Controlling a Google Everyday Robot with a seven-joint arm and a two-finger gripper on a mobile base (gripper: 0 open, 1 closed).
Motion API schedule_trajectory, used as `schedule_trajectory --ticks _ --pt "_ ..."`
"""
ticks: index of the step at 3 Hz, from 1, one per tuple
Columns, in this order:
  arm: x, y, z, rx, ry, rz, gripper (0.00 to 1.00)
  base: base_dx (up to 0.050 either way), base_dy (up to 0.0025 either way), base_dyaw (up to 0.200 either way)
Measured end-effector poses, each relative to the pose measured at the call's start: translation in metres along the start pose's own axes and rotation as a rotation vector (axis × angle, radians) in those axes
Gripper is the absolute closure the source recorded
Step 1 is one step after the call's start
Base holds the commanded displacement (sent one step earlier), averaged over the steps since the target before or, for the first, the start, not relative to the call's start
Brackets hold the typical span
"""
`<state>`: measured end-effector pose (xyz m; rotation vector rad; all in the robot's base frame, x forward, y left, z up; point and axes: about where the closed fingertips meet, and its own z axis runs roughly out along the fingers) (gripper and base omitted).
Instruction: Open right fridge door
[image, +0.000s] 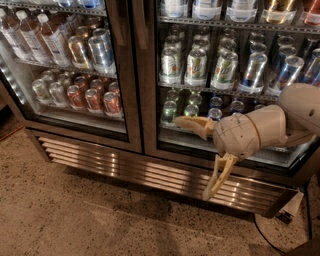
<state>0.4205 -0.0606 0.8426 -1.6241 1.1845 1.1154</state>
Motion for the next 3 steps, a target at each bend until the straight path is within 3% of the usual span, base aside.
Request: schedule_trajectory --ticks 2,3 --pt "-0.0068 0.0068 -0.0102 0.246 -0.098 -0.067 0.0 0.0 0.0 0.0" --pt "-0.0089 0.0091 -0.0104 0.326 -0.062 -0.098 0.0 0.0 0.0 0.0"
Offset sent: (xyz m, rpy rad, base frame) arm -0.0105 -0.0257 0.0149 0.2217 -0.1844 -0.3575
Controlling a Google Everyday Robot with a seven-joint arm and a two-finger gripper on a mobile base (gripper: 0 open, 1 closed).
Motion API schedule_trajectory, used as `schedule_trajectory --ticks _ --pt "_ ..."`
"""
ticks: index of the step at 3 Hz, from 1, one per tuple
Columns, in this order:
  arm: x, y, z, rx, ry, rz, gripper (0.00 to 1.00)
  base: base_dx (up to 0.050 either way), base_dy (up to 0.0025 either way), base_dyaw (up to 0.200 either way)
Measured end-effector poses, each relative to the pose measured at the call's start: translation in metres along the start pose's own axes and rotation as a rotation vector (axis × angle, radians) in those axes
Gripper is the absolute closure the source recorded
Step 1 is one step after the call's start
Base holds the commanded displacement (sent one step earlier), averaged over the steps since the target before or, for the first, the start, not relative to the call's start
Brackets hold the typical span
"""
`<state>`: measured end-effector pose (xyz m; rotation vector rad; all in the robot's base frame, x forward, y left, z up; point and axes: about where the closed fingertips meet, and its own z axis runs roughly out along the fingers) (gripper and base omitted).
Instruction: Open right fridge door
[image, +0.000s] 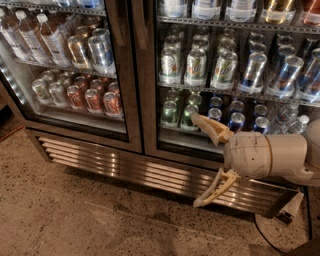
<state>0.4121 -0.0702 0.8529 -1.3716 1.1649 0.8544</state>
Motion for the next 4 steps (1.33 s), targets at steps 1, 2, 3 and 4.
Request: schedule_trajectory --ticks 1,2,3,4 --pt "-0.001 0.0 0.0 -0.001 0.0 0.0 0.0 0.0 0.0 0.0" --pt "-0.028 0.005 0.004 -0.002 0.01 -0.034 0.0 0.0 0.0 0.0" --pt "-0.073 0.016 0.006 0.0 0.026 -0.102 0.0 0.0 0.0 0.0" --pt "-0.073 0.016 0.006 0.0 0.026 -0.102 0.0 0.0 0.0 0.0"
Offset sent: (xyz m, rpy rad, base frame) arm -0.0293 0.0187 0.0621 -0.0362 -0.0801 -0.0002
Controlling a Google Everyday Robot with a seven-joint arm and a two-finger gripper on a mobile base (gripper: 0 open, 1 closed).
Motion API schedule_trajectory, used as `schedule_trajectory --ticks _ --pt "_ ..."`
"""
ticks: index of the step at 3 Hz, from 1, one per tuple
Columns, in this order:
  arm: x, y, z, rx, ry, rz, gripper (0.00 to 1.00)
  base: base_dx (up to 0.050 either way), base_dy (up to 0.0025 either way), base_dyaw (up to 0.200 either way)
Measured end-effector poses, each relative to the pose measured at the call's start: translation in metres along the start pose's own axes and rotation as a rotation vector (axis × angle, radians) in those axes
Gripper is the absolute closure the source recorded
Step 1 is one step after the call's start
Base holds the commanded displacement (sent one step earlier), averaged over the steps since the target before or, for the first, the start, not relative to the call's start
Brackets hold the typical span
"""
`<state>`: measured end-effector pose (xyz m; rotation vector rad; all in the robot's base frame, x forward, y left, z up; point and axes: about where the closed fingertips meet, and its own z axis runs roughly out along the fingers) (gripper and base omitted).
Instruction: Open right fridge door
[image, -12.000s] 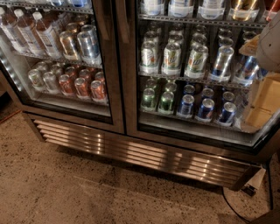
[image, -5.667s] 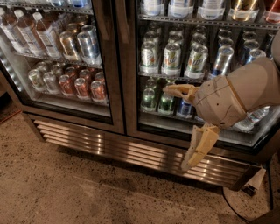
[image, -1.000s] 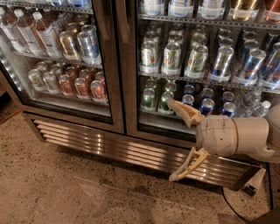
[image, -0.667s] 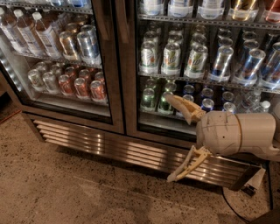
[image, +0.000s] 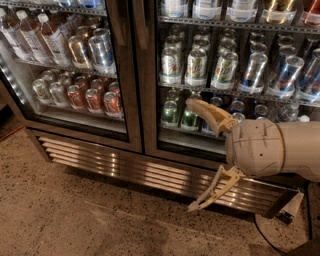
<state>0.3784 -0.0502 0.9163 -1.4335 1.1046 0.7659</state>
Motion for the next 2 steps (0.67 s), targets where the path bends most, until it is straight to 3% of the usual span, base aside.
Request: schedule_trajectory --ticks 2 --pt "0.0147 -0.003 0.006 -0.054 -0.035 0.177 0.0 0.0 0.0 0.0"
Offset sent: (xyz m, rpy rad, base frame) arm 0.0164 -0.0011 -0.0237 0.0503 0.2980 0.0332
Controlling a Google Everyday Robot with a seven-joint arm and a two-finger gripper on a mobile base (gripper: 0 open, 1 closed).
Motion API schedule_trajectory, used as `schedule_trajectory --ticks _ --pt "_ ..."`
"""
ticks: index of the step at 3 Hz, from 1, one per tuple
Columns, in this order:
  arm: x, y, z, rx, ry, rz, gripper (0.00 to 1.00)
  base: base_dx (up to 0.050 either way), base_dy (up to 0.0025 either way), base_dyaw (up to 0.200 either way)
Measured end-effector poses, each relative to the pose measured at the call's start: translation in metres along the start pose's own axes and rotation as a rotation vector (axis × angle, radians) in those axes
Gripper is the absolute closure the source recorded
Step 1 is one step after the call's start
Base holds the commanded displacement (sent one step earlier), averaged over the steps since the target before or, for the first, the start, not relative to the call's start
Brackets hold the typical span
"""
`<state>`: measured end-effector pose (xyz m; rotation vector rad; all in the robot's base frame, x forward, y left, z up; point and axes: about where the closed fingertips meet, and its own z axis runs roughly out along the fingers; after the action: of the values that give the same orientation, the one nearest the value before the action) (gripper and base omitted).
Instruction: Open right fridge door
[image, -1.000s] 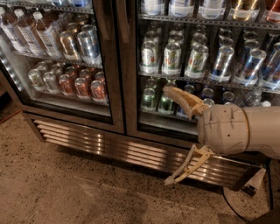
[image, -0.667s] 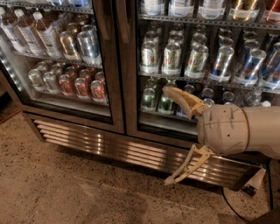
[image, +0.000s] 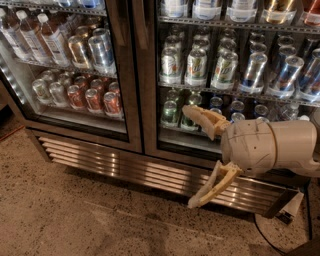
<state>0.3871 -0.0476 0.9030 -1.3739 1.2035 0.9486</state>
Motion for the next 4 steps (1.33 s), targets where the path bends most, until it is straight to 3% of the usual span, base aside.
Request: schedule_trajectory --ticks 4 --pt "0.0 0.0 0.0 0.0 0.0 0.0 0.0 0.048 0.0 0.0"
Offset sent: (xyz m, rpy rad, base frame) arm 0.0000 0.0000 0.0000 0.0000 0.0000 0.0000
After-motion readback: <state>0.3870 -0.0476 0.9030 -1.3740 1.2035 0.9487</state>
